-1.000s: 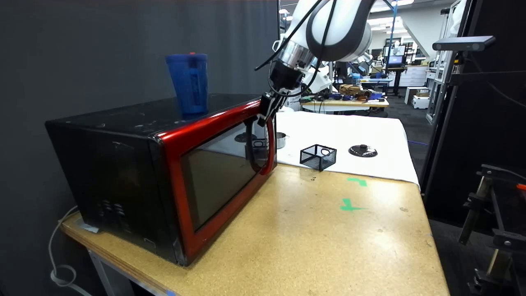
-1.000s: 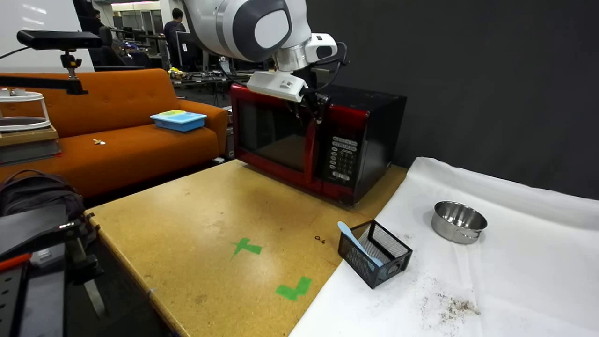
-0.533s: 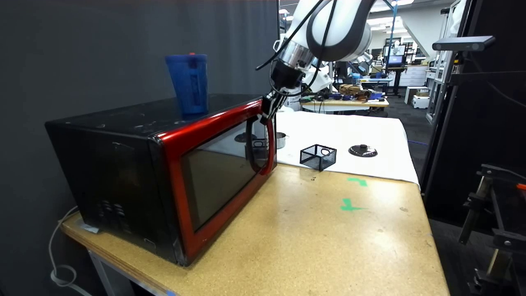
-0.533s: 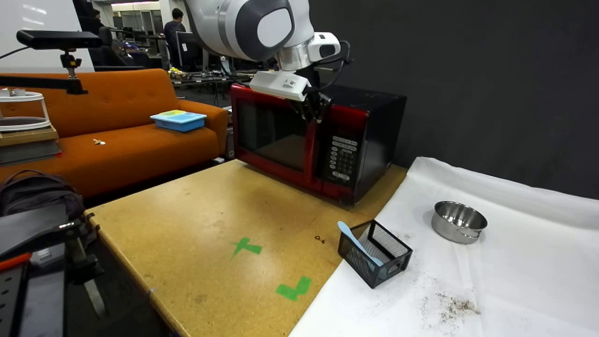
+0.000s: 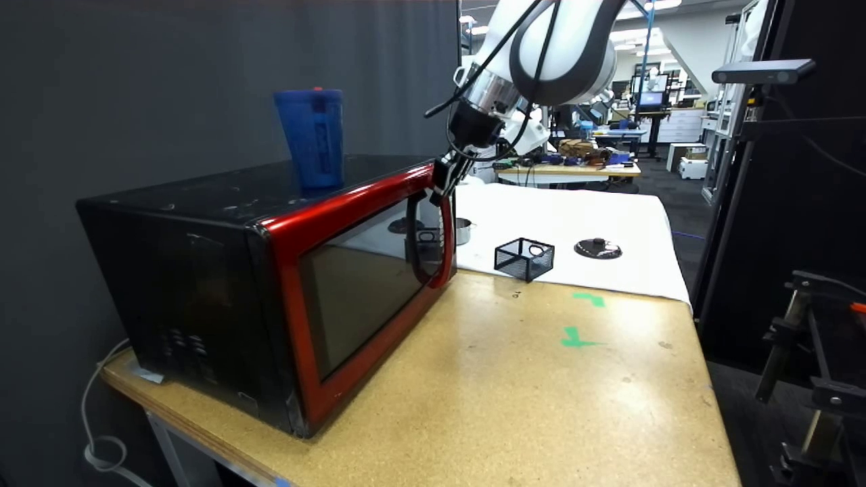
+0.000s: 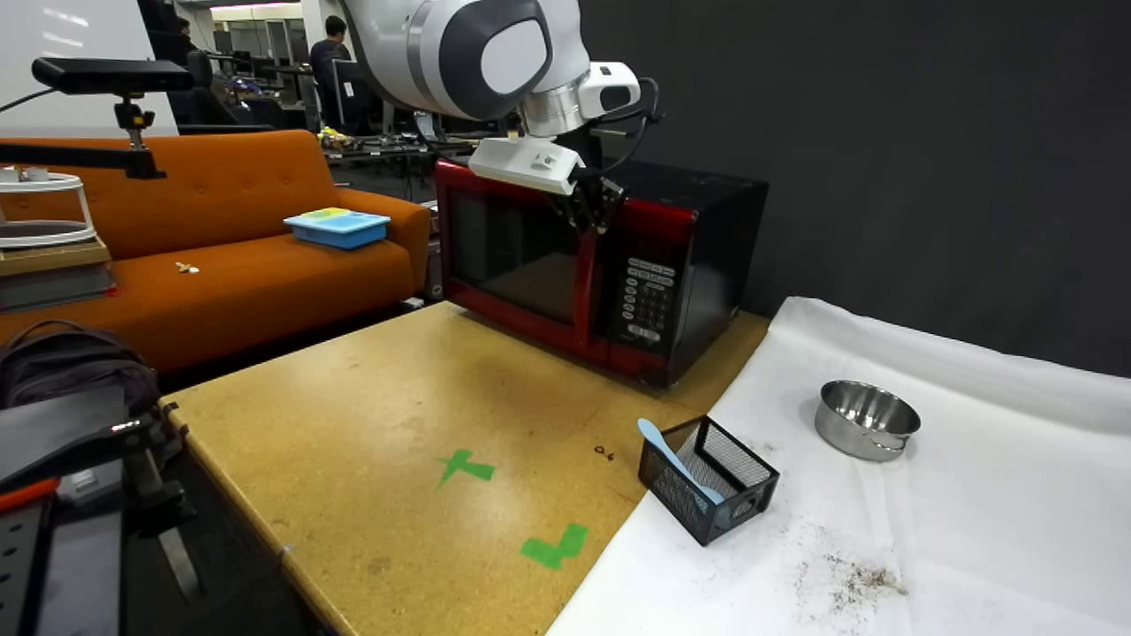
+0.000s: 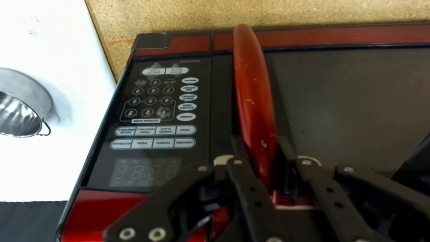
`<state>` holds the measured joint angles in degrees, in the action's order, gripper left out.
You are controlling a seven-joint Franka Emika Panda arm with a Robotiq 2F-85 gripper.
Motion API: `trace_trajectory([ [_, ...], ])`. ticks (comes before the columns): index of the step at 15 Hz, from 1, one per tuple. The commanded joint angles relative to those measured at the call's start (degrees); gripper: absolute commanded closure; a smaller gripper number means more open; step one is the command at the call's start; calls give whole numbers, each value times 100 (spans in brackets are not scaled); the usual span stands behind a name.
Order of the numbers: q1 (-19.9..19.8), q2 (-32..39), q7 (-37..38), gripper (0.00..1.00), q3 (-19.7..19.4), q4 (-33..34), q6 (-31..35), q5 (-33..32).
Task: Open the microwave
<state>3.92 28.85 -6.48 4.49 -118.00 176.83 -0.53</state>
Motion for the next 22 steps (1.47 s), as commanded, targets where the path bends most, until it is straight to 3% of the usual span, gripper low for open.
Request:
trace_trajectory([
  [1,116,-473,202,94,-292,-939,493,-146],
  [6,683,-1045,398,94,-817,-2285,1475,64],
  [7,771,-1143,487,50,-871,-2518,1608,94],
  [9,946,-1343,484,44,-987,-2940,1770,97],
  [15,1197,-1829,446,2,-1119,-3603,1517,54],
  [18,1050,-2088,556,0,-894,-3818,1188,-195],
  [21,651,-2441,702,0,-287,-3967,649,-530],
  [22,392,-2513,783,0,121,-4014,503,-647],
])
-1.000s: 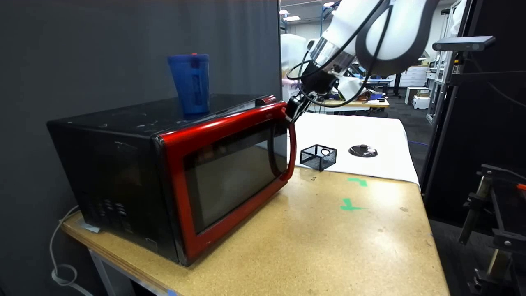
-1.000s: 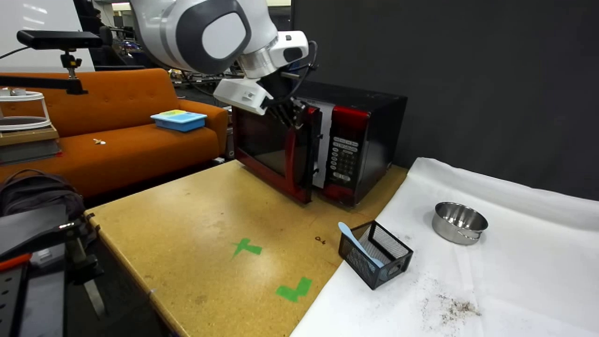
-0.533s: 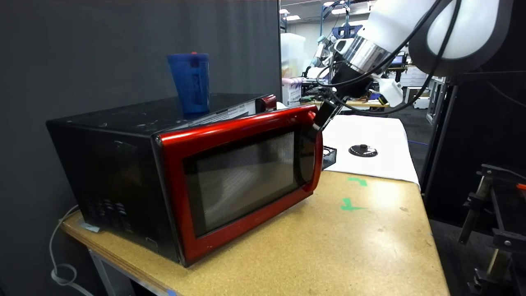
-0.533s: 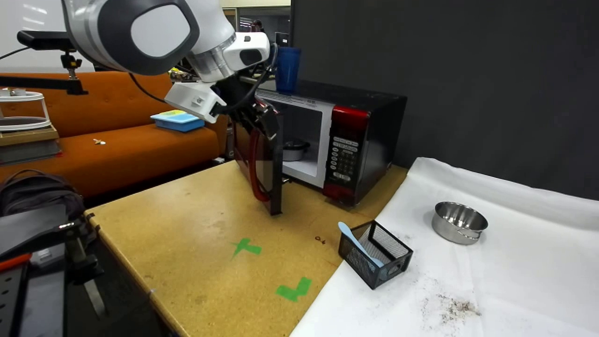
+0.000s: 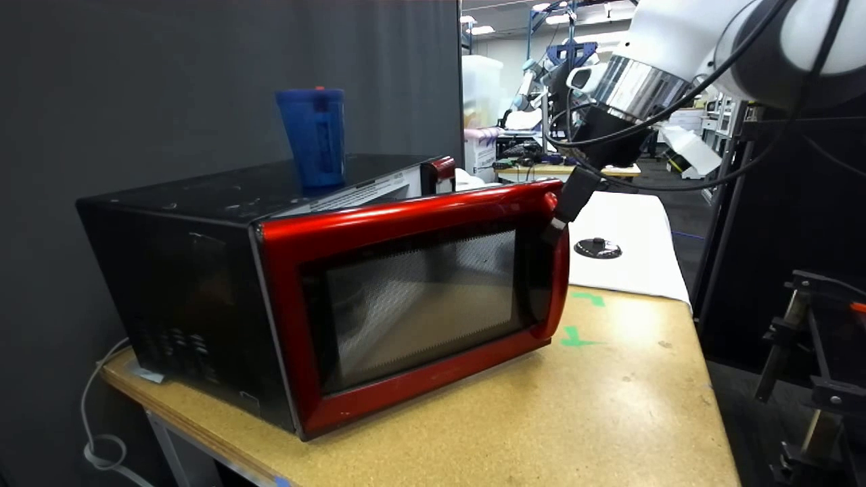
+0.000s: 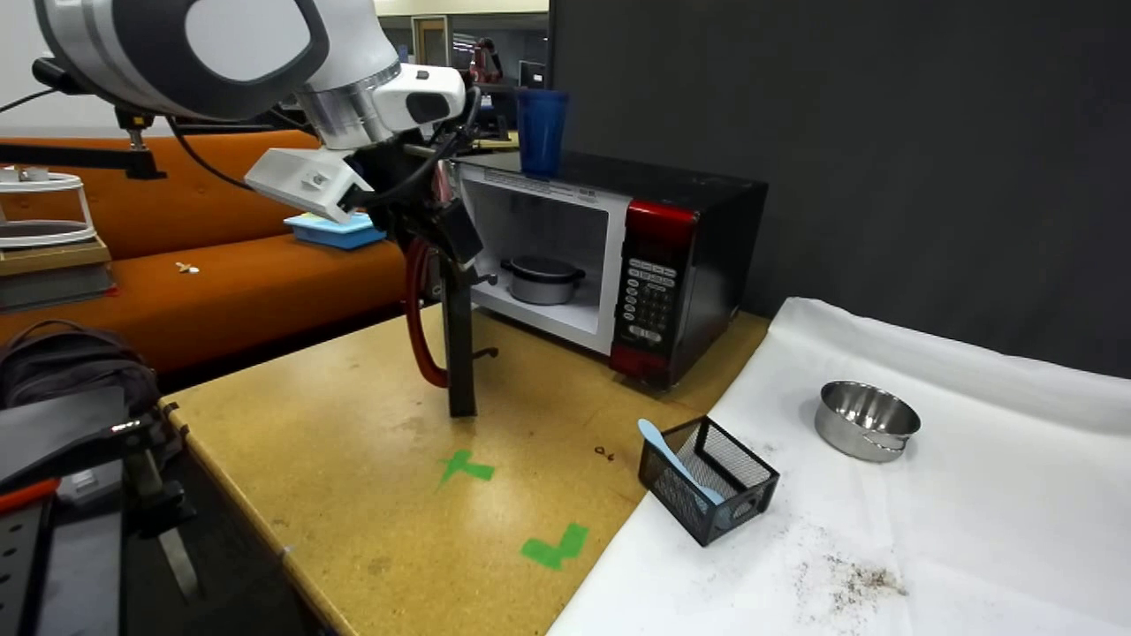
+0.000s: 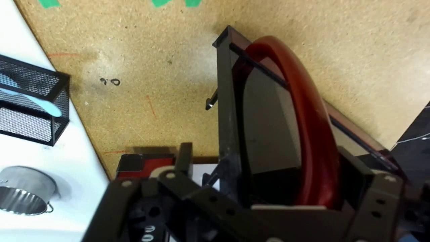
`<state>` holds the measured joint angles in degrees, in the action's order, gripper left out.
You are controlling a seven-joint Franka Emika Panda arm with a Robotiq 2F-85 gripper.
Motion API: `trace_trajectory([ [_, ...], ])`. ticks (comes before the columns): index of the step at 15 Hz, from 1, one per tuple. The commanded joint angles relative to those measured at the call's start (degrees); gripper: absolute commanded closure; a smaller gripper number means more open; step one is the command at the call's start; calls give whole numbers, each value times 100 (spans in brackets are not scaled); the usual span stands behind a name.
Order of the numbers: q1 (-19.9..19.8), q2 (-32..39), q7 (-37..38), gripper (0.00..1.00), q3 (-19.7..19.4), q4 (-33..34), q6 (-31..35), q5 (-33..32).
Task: Open the microwave
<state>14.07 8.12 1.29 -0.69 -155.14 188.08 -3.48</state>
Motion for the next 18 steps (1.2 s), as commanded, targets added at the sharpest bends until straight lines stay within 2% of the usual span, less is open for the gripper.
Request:
trace_trajectory([
  [1,-866,-429,-76,0,1095,-336,-710,-270],
  [6,-1643,-142,-1158,0,2158,-362,-1163,549],
  [9,-2052,-319,-1868,0,2364,-343,-1645,879],
  [12,-2186,-874,-2225,0,2078,-394,-2534,774],
  [13,-1826,-1118,-2151,0,1524,-428,-2836,610],
  [16,-1849,-1834,-1617,0,874,-360,-3646,-115],
  [18,-1853,-2192,-1371,0,596,-207,-4041,-223],
])
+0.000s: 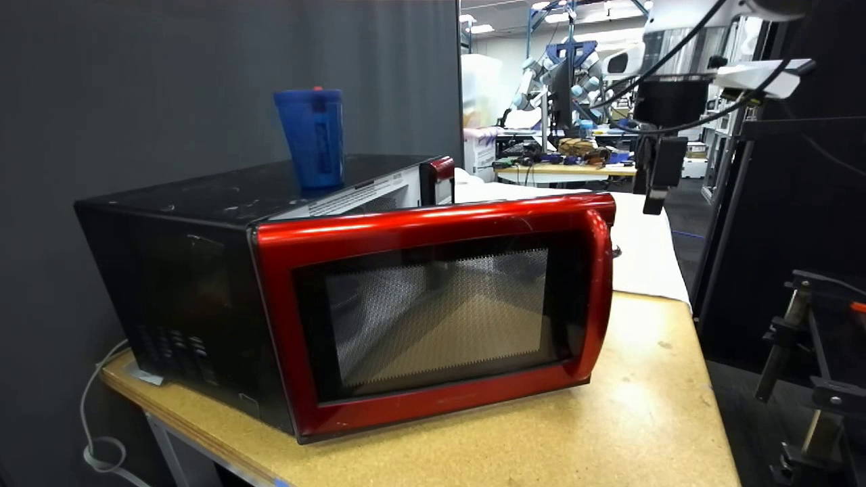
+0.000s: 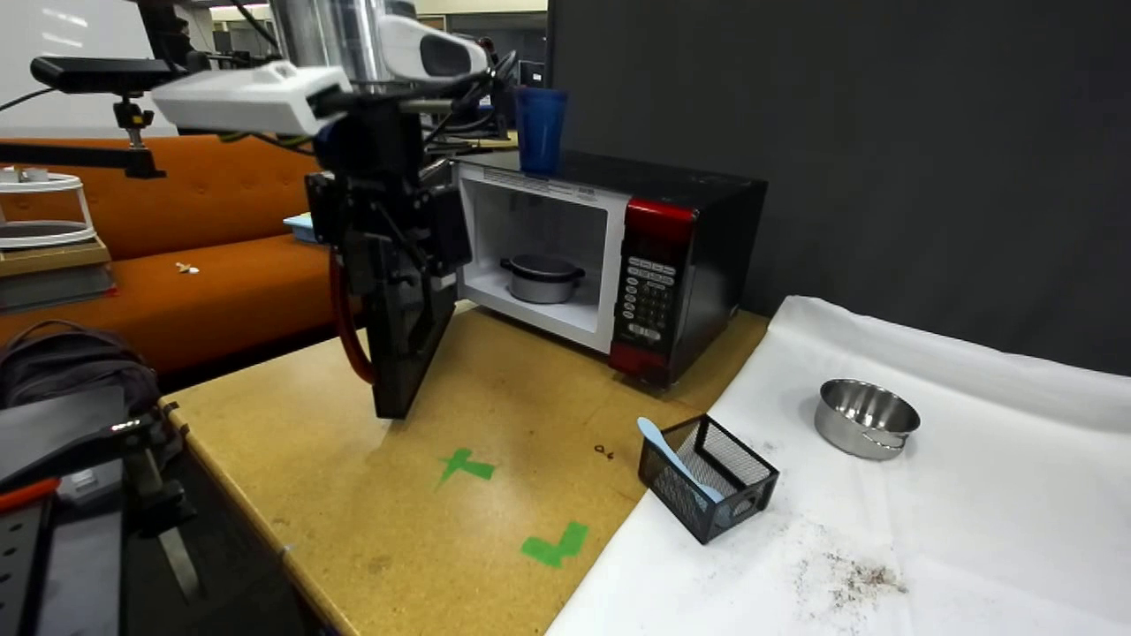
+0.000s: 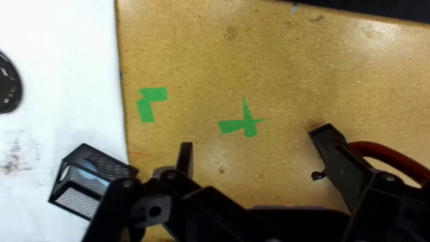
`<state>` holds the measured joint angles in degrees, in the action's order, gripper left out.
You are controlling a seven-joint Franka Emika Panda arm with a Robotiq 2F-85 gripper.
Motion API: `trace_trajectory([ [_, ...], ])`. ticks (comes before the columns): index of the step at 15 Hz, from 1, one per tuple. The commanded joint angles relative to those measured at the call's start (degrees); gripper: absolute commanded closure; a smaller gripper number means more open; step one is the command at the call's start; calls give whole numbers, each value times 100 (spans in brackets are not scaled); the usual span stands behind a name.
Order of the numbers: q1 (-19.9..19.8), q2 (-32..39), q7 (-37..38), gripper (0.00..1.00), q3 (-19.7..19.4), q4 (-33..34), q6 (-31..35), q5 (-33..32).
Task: Open the microwave
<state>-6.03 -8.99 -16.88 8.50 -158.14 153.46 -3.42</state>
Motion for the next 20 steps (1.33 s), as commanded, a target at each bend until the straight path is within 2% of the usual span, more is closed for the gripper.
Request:
trace_trajectory([
  [1,155,-617,639,0,-387,165,-725,-285],
  [4,193,-741,1556,0,-327,398,-985,-212],
  [6,414,-700,2016,0,-359,415,-709,186],
  [8,485,-782,1911,0,-397,360,-763,0],
  [15,576,-750,2103,0,-396,371,-737,65],
  [20,377,-467,4229,0,16,442,-695,-55],
])
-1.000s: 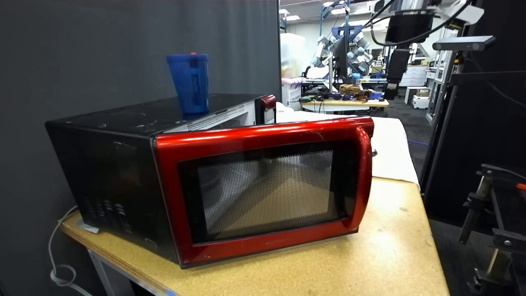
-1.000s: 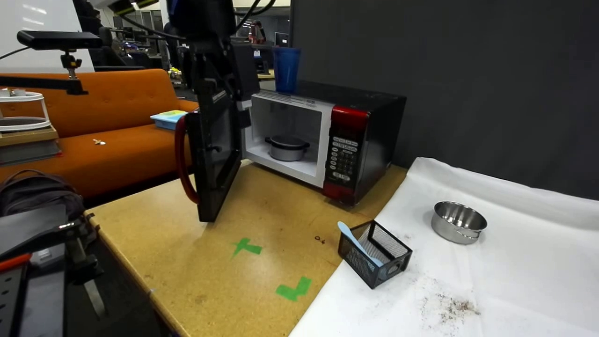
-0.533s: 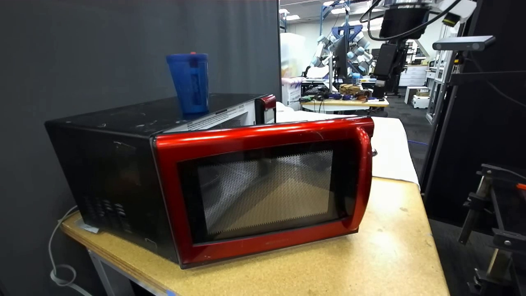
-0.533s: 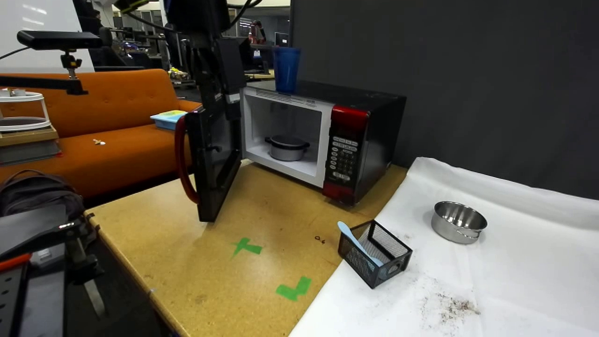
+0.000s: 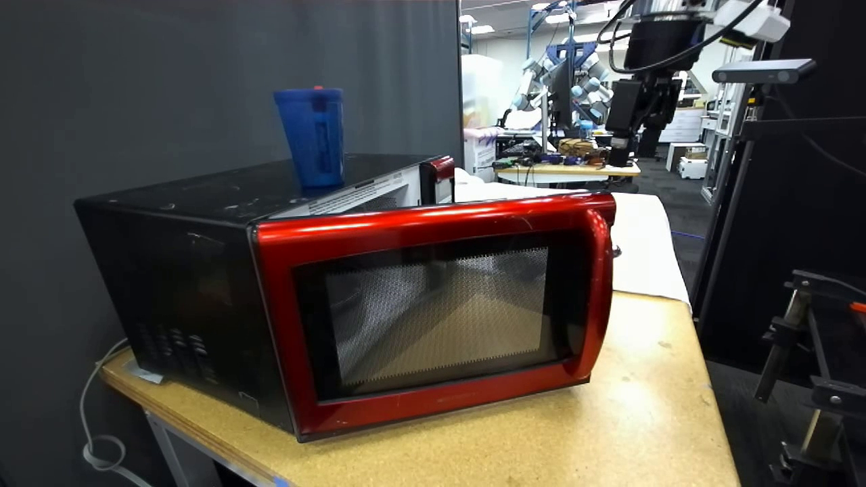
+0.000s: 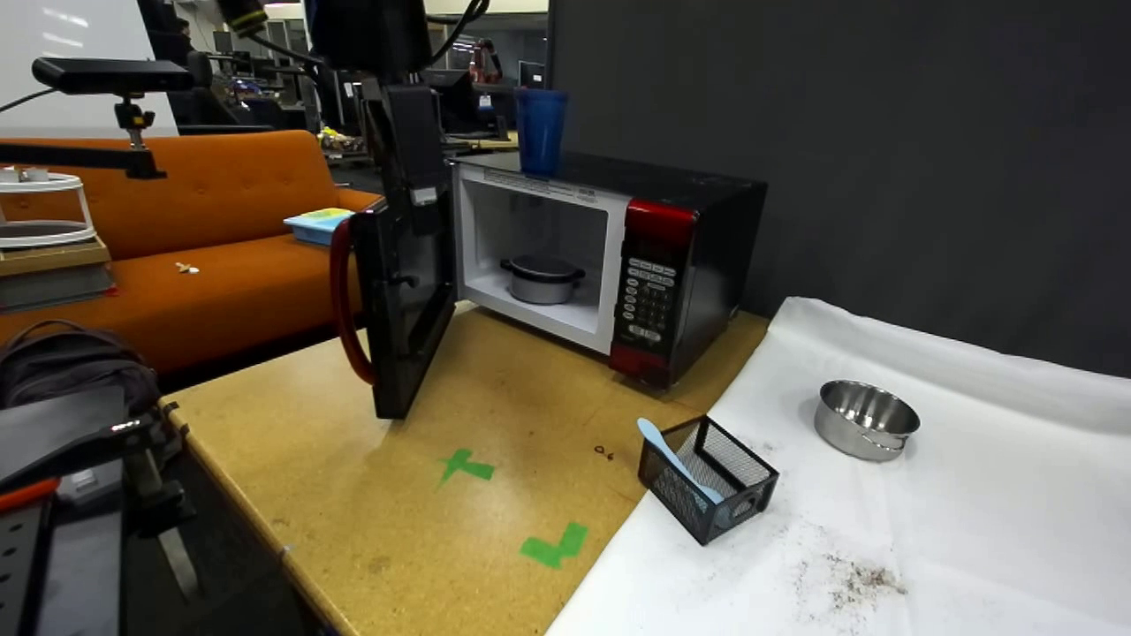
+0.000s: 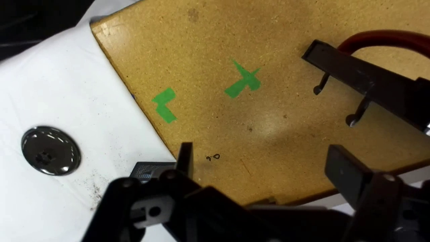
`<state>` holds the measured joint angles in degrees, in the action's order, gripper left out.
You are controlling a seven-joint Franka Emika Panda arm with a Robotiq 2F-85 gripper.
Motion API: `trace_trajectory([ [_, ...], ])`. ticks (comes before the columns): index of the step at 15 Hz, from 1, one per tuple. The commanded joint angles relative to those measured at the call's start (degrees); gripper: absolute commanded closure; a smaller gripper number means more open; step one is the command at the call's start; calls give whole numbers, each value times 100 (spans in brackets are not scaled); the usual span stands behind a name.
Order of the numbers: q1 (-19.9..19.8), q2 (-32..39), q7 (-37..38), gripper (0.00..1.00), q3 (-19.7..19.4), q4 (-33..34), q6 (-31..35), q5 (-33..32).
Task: Open the microwave
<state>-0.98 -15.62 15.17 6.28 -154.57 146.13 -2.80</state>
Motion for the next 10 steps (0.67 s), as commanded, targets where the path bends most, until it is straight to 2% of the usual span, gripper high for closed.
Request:
trace_trajectory([
  [1,-112,296,1430,0,310,109,81,-80],
  [5,-22,778,2991,0,536,299,270,-11],
  [10,255,1325,4264,0,513,681,826,21],
])
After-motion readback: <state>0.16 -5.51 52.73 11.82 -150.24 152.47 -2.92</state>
